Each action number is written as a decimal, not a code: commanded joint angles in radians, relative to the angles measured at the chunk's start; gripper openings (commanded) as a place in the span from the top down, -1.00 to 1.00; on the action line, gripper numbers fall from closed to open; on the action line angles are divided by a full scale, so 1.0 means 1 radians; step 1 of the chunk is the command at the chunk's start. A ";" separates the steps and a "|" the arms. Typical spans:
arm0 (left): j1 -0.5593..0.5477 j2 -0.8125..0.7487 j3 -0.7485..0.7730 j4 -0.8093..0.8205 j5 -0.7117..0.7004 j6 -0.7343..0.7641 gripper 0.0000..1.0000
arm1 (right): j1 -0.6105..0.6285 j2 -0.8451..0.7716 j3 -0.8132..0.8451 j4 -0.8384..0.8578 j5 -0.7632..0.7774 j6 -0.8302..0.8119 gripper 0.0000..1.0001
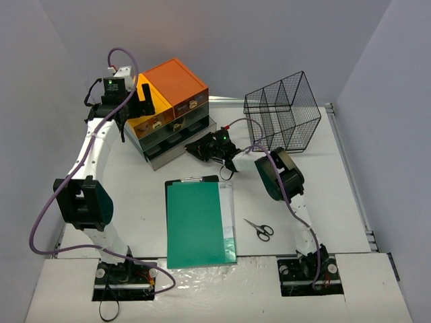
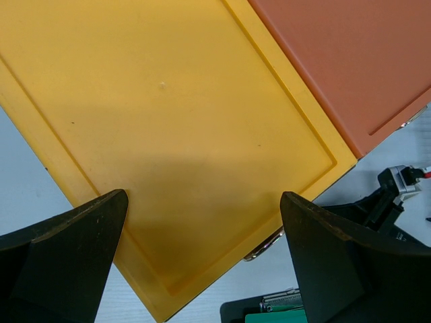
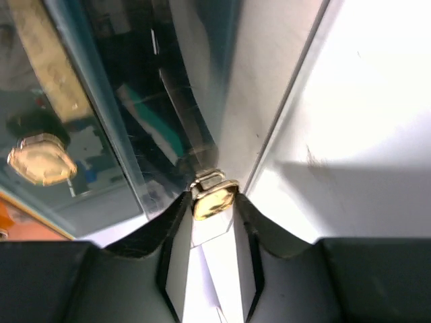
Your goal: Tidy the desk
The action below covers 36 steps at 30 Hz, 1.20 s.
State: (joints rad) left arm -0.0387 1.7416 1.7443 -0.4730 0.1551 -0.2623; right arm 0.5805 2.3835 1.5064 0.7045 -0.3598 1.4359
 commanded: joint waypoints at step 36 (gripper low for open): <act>0.025 0.018 -0.023 -0.097 -0.004 -0.038 -0.94 | 0.128 -0.562 0.076 -0.955 0.405 -0.779 0.07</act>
State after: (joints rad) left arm -0.0380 1.7416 1.7424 -0.4671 0.1591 -0.2699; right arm 0.7139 1.9459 1.4846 0.0325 -0.1086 0.7397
